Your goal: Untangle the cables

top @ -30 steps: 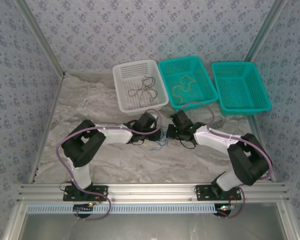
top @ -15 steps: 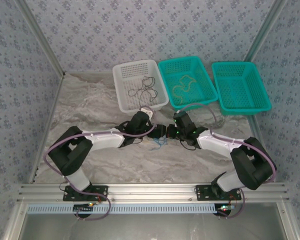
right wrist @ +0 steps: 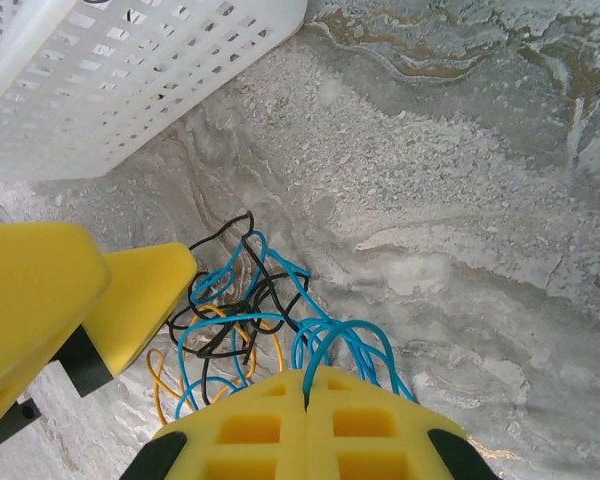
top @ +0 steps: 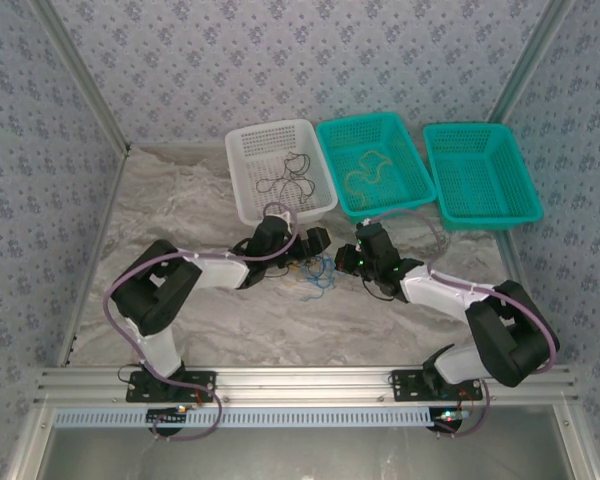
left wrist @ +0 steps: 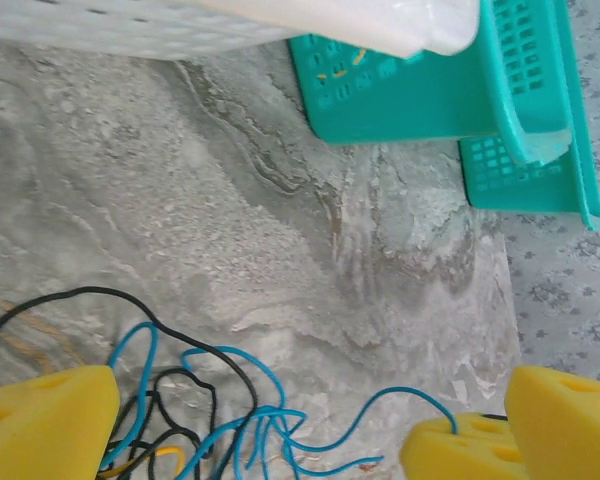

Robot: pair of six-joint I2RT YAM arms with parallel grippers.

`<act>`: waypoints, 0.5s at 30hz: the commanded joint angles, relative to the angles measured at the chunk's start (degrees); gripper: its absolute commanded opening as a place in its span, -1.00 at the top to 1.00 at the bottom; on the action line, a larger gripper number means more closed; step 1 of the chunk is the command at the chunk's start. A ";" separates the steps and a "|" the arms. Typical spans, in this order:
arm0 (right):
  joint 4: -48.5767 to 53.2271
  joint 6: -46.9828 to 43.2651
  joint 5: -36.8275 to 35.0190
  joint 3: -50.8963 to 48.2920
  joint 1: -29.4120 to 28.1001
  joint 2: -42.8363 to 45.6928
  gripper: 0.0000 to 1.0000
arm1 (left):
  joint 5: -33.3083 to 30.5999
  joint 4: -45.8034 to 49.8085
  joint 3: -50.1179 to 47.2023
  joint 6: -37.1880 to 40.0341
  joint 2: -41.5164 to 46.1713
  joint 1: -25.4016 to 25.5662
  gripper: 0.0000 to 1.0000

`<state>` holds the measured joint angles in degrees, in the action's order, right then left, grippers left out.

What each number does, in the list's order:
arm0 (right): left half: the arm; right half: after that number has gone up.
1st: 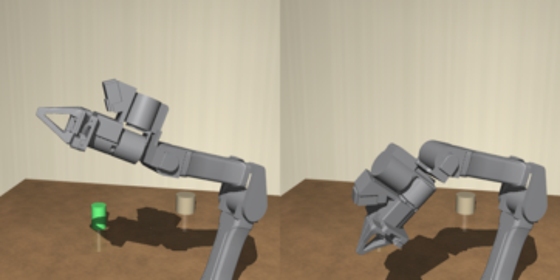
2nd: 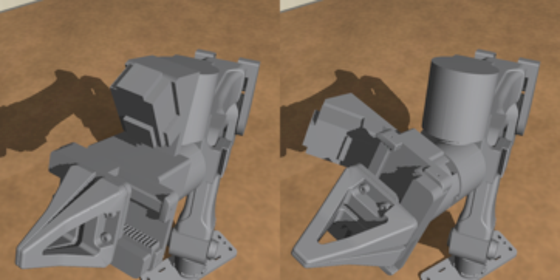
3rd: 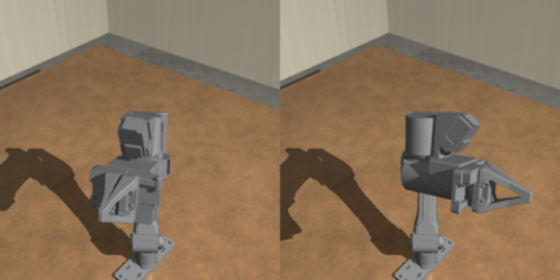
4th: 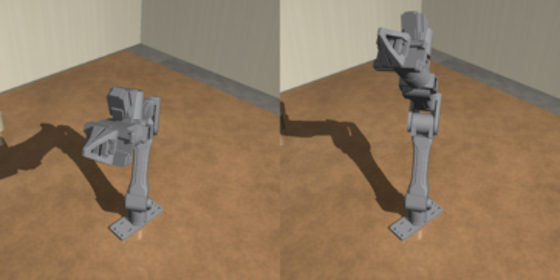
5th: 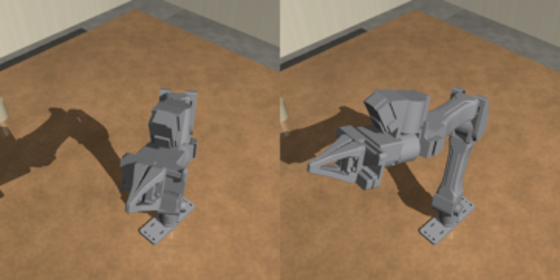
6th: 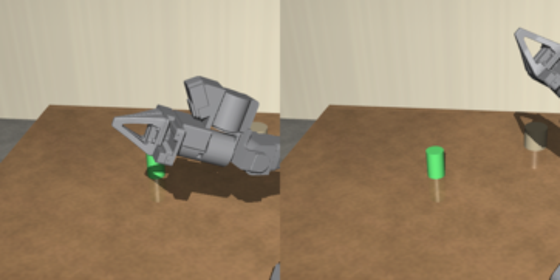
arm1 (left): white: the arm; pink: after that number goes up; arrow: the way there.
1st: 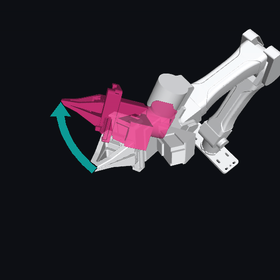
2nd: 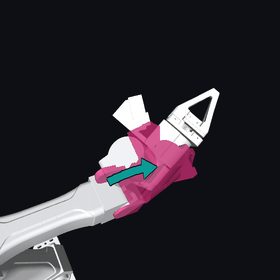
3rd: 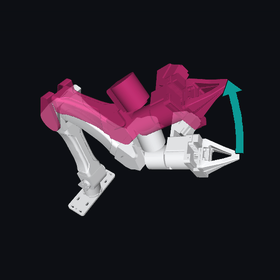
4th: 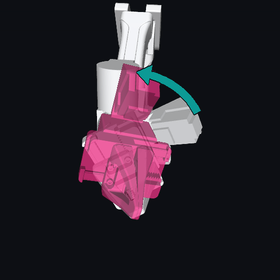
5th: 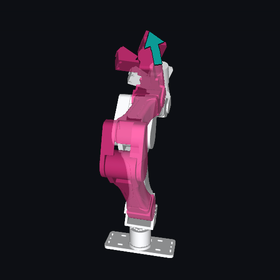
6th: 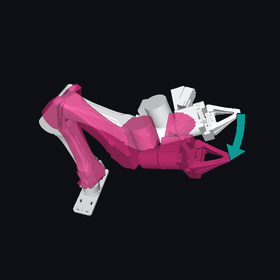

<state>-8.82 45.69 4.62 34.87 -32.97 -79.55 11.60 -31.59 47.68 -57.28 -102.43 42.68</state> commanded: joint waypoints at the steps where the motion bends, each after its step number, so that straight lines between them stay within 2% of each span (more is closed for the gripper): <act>1: -3.10 1.81 1.00 -1.23 0.43 0.45 1.00 | 1.20 -0.65 1.06 -0.66 1.96 0.71 -0.99; 6: -6.18 3.42 1.30 -2.80 0.88 0.90 1.00 | 0.17 1.36 2.47 0.49 2.75 0.99 -0.98; 9: -8.23 4.26 1.79 -4.00 1.45 0.90 1.00 | 2.85 1.74 4.75 2.54 2.35 1.43 -0.99; 13: -9.52 5.70 2.10 -5.07 2.16 0.89 1.00 | 2.13 10.97 10.19 6.04 1.72 3.44 -0.98; 15: -10.18 6.10 2.28 -5.50 2.52 0.97 1.00 | 2.49 11.57 10.89 5.14 0.86 3.47 -0.98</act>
<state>-16.34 50.00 6.31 30.06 -30.98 -79.53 12.91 -24.25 56.40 -53.95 -101.89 45.52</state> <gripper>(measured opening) 0.067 0.993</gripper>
